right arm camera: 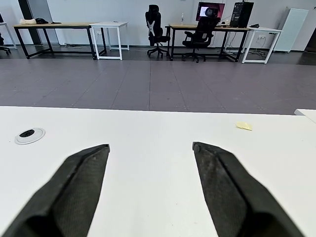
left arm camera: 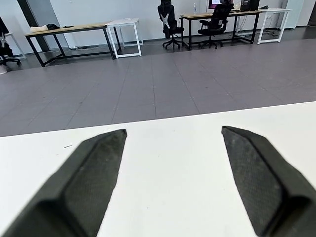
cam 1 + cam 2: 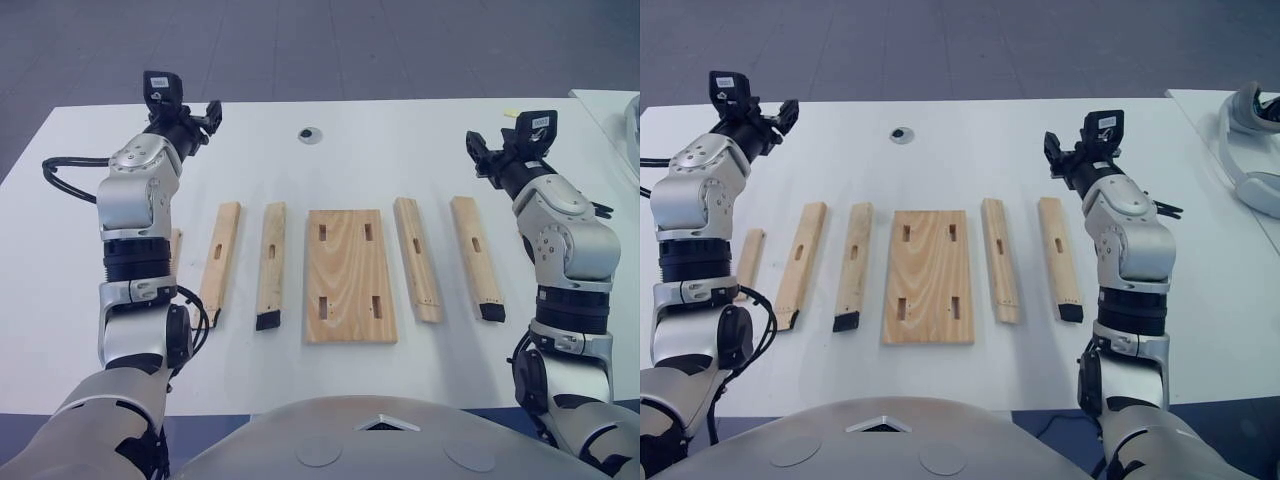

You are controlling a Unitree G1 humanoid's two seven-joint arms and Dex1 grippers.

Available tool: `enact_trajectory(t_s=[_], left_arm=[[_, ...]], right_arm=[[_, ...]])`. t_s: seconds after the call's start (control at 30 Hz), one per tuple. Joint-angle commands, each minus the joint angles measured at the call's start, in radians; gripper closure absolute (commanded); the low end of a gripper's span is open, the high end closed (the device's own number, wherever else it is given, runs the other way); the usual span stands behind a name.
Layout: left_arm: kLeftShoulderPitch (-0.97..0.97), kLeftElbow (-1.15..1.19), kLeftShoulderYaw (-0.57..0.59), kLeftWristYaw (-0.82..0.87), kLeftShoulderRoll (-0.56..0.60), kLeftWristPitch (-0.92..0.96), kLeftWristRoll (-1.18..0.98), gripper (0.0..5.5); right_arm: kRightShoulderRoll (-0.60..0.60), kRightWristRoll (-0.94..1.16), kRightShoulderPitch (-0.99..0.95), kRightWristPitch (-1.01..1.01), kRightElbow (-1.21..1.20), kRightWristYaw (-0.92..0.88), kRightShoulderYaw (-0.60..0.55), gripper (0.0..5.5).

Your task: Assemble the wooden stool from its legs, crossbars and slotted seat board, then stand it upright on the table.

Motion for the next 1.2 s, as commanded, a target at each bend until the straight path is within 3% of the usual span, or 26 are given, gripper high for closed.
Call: enact_trajectory(t_s=[0.03,0.17,0.3,0.43,0.53,0.63,0.97,1.2], left_arm=[[-0.067,0.032,-0.114,-0.027,0.145,0.228,0.096,1.95],[-0.112,0.023,-0.117,-0.195,0.311,0.422,0.039,1.95],[-0.081,-0.091,-0.117,-0.285,0.335,0.548,-0.032,1.95],[-0.114,-0.112,-0.218,-0.389,0.413,0.701,-0.090,1.95],[-0.143,-0.051,-0.244,-0.372,0.433,0.691,-0.058,1.95],[-0.124,-0.032,-0.359,-0.409,0.498,0.687,-0.031,1.95],[-0.022,0.055,-0.468,-0.502,0.567,0.738,-0.048,1.95],[0.090,0.069,-0.429,-0.497,0.528,0.815,-0.088,1.95]], right_arm=[[0.015,-0.008,0.015,0.011,-0.026,-0.013,-0.007,2.34],[0.038,-0.005,0.071,0.012,-0.071,-0.045,-0.034,2.34],[0.066,-0.005,0.124,0.011,-0.108,-0.076,-0.059,2.34],[0.084,-0.007,0.156,0.005,-0.134,-0.102,-0.085,2.34],[0.094,-0.007,0.173,0.001,-0.143,-0.114,-0.095,2.34],[0.107,-0.006,0.211,0.002,-0.182,-0.137,-0.116,2.34],[0.147,-0.011,0.267,-0.010,-0.214,-0.162,-0.119,2.34],[0.132,-0.011,0.251,-0.008,-0.205,-0.157,-0.121,2.34]])
